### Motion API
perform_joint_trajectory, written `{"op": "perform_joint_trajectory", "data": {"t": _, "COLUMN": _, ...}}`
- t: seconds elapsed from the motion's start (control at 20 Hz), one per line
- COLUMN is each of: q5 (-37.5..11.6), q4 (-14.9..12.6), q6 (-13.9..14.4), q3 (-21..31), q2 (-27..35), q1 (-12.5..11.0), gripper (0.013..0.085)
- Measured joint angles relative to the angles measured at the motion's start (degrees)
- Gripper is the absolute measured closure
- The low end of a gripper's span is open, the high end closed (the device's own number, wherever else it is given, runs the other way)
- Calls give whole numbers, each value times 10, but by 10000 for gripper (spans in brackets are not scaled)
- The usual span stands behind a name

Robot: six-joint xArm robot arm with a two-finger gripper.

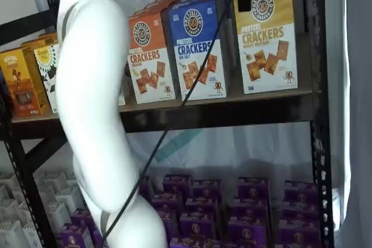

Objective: Retrieve the yellow and white box located on the top shelf, the sixth one from the left

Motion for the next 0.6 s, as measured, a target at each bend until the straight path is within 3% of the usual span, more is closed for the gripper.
{"op": "perform_joint_trajectory", "data": {"t": 0.6, "q5": 69, "q4": -64, "q6": 9, "q3": -62, "q2": 34, "q1": 21, "gripper": 130}}
